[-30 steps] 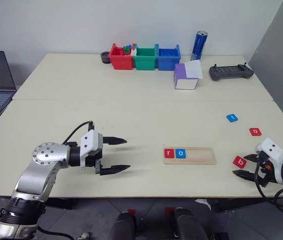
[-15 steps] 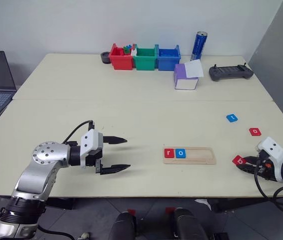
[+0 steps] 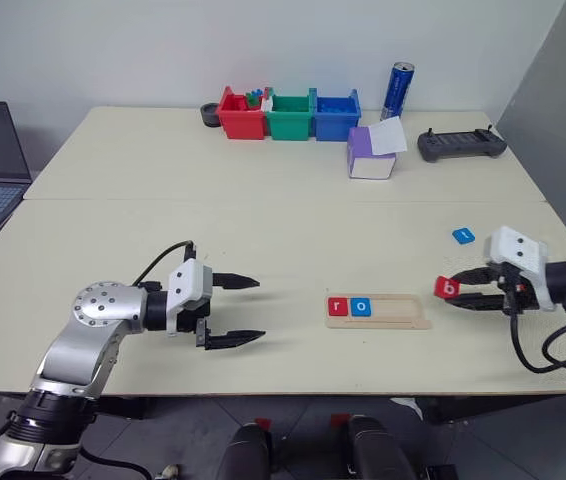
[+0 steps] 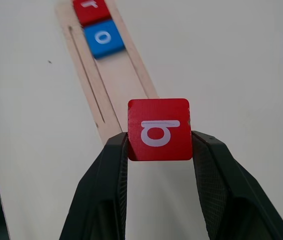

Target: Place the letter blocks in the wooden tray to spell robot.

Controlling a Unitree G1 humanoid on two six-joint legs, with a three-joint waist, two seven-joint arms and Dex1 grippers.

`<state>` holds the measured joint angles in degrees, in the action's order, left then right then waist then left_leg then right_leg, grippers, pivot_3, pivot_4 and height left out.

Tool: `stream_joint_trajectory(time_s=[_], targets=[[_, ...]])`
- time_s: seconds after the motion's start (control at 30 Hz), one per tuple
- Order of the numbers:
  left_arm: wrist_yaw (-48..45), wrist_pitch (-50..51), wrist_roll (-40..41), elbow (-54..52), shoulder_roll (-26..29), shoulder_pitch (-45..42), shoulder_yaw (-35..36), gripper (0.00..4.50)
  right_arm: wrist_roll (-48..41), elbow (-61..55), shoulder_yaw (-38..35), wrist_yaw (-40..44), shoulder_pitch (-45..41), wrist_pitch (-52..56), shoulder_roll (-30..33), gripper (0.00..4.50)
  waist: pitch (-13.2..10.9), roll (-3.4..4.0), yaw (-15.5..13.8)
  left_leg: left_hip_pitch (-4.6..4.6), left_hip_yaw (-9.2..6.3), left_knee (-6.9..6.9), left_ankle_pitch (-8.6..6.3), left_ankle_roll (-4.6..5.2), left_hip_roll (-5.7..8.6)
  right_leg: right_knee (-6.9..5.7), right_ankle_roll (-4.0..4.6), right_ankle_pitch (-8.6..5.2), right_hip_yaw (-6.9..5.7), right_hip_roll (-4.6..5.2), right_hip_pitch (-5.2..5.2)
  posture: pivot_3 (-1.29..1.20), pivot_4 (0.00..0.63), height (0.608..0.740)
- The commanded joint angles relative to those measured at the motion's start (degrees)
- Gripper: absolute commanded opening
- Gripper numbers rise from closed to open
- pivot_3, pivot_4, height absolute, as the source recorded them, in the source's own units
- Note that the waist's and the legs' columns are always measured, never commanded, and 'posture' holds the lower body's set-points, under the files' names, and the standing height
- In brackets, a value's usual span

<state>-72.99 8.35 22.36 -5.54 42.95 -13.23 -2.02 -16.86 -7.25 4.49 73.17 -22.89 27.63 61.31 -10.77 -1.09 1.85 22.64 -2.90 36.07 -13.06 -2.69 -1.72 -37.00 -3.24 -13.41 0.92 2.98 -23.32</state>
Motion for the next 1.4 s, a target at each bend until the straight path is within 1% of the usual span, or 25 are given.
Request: stream_joint_trajectory(time_s=[0.03,0.1,0.27,0.63,1.03,1.4], targets=[[0.51,-0.42,-0.03,-1.94,0.24,-0.50,0.38,4.50,2.80,2.19,4.56,2.72,-4.40,-3.45,-2.22,1.46,0.00,-0.01,-0.02,0.00,-0.01,0.01,0.00,0.00,0.00,0.00,-0.06,0.03,-0.01,0.00,0.00,0.00,0.150,0.740],[0.77,-0.38,-0.11,-2.60,0.26,-0.11,0.27,4.50,4.80,4.30,7.13,3.24,-6.31,-5.31,-4.10,1.46,0.00,-0.01,-0.04,0.04,-0.01,0.00,0.00,0.00,0.00,0.01,-0.13,0.08,-0.01,0.00,-0.01,0.00,0.150,0.740],[1.83,0.35,0.21,-5.37,0.53,1.88,0.40,4.50,7.14,6.82,10.95,4.61,-8.56,-7.56,-7.63,1.46,0.00,0.00,-0.13,0.10,-0.03,0.00,0.00,0.00,0.01,0.01,-0.15,0.10,-0.02,0.01,-0.06,0.00,0.150,0.740],[2.42,0.55,-0.18,-5.22,0.63,1.84,0.20,4.50,11.59,12.96,14.70,6.29,-12.63,-10.97,-13.25,1.46,0.00,0.00,-0.10,0.09,-0.05,0.01,0.00,0.00,0.00,-0.06,-0.15,0.10,-0.05,-0.01,-0.09,0.00,0.150,0.740],[2.83,0.63,-0.09,-5.52,1.17,2.38,0.86,4.50,14.82,16.54,16.34,6.67,-13.39,-13.91,-15.38,1.46,0.00,0.00,-0.09,0.09,-0.05,0.01,0.00,0.00,0.01,-0.07,-0.15,0.10,-0.04,-0.01,-0.09,0.00,0.150,0.740],[3.28,0.55,-0.10,-5.48,1.14,2.63,1.12,4.50,15.96,15.56,16.54,7.19,-14.91,-13.26,-16.82,1.46,0.00,0.00,-0.08,0.08,-0.06,0.01,0.00,0.00,0.01,-0.09,-0.15,0.10,-0.04,-0.02,-0.09,0.00,0.150,0.740]])
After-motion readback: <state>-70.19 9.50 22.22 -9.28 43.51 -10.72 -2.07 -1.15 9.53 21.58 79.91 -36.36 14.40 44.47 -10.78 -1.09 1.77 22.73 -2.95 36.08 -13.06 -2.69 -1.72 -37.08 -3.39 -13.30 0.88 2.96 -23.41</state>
